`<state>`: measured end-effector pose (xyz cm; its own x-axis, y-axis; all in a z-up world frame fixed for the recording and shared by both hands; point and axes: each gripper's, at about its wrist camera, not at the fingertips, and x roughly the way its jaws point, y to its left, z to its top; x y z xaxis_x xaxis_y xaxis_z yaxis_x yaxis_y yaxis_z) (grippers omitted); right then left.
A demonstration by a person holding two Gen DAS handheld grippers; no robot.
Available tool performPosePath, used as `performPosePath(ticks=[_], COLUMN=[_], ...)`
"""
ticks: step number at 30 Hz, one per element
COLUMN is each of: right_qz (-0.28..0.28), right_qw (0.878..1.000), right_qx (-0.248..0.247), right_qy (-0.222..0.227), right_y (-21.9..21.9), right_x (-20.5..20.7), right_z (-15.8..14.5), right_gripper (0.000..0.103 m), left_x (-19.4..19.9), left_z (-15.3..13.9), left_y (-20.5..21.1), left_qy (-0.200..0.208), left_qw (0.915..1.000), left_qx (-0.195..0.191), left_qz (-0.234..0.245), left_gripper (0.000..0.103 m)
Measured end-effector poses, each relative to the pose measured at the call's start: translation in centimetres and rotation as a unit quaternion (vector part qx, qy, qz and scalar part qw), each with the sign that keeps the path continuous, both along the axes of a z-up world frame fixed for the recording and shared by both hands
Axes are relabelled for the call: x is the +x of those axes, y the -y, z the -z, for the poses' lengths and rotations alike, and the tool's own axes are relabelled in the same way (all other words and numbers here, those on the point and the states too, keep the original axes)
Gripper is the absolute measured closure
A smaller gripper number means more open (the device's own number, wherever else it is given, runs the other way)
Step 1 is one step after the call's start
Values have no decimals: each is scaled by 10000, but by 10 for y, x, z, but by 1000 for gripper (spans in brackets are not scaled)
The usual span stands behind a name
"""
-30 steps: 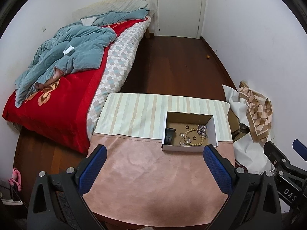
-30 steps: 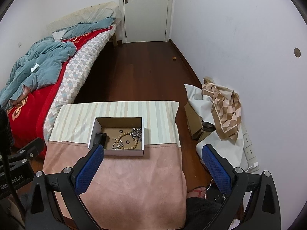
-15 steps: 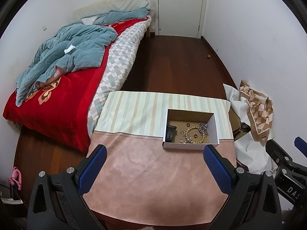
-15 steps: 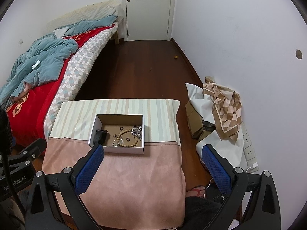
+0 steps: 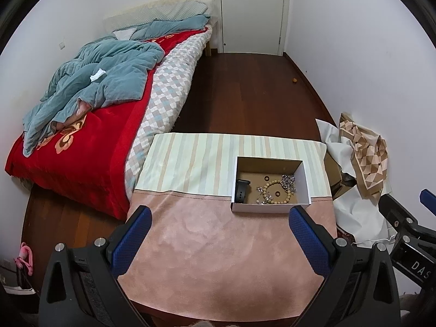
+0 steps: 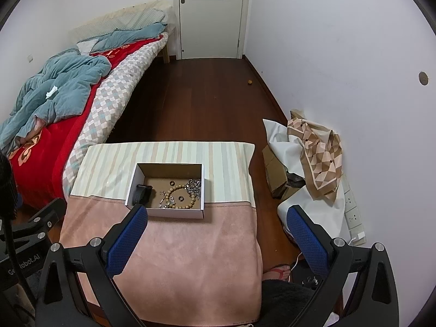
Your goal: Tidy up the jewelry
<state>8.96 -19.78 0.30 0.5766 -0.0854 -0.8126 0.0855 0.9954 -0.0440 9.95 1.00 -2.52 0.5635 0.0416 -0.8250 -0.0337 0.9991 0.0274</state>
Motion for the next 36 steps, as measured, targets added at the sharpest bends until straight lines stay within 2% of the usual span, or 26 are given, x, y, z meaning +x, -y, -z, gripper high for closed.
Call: performPosePath(ticks=[36], right_qz=[-61], right_qw=[10000], right_qx=[-27], right_qy=[-7], right_y=[-6], right_x=[-5], right_z=[-6], right_gripper=[0], left_x=[-5], left_z=[-7], left_y=[-2], left_qy=[34], left_qw=[10000], left_qx=[22], left_qz=[-1], left_gripper=[0])
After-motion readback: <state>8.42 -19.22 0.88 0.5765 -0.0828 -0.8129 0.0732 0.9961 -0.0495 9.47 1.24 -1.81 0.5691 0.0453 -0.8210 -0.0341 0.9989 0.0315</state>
